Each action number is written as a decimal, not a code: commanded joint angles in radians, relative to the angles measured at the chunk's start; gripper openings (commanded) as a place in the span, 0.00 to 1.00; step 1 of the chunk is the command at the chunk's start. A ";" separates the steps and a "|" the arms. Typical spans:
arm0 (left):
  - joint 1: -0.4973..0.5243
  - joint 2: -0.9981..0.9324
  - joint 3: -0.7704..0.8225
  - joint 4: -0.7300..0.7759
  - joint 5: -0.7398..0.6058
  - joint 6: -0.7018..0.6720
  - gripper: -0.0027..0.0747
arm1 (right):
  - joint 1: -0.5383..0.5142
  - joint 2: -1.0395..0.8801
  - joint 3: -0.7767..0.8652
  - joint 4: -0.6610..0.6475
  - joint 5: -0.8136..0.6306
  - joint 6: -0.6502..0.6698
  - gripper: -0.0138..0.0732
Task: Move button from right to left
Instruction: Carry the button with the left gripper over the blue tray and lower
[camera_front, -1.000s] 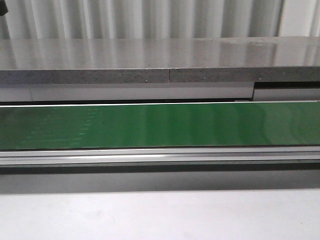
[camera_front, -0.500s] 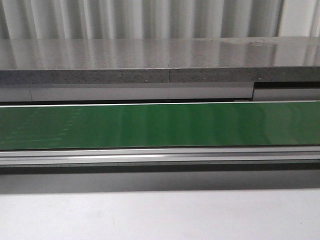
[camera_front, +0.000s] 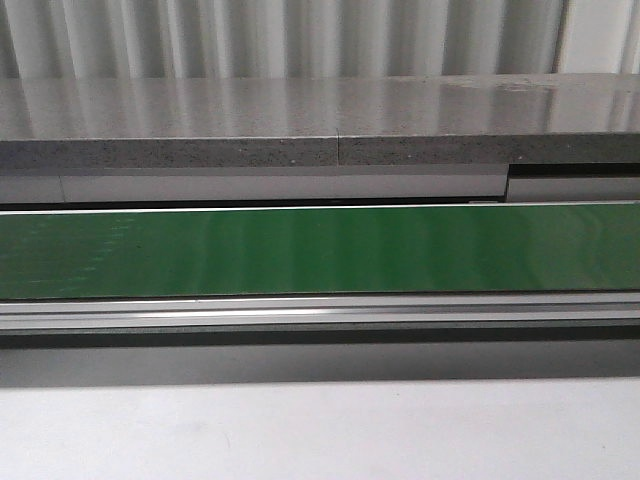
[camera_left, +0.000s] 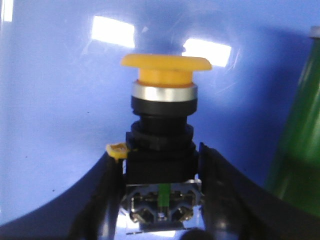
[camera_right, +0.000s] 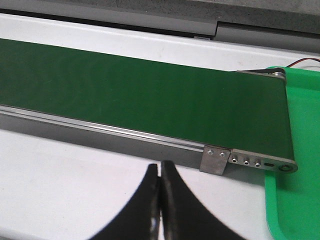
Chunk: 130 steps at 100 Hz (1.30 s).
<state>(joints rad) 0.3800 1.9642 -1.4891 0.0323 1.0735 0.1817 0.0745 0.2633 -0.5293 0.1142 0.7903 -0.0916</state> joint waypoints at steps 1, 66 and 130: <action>0.003 -0.032 -0.023 0.004 -0.021 0.022 0.17 | 0.001 0.009 -0.025 -0.001 -0.074 -0.007 0.08; -0.002 -0.035 -0.044 0.032 -0.059 0.056 0.67 | 0.001 0.009 -0.025 -0.001 -0.074 -0.007 0.08; -0.269 -0.405 0.078 -0.012 -0.211 -0.119 0.01 | 0.001 0.009 -0.025 -0.001 -0.074 -0.007 0.08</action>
<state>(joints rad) 0.1678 1.6421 -1.4231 0.0315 0.9301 0.0807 0.0745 0.2633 -0.5293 0.1142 0.7903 -0.0916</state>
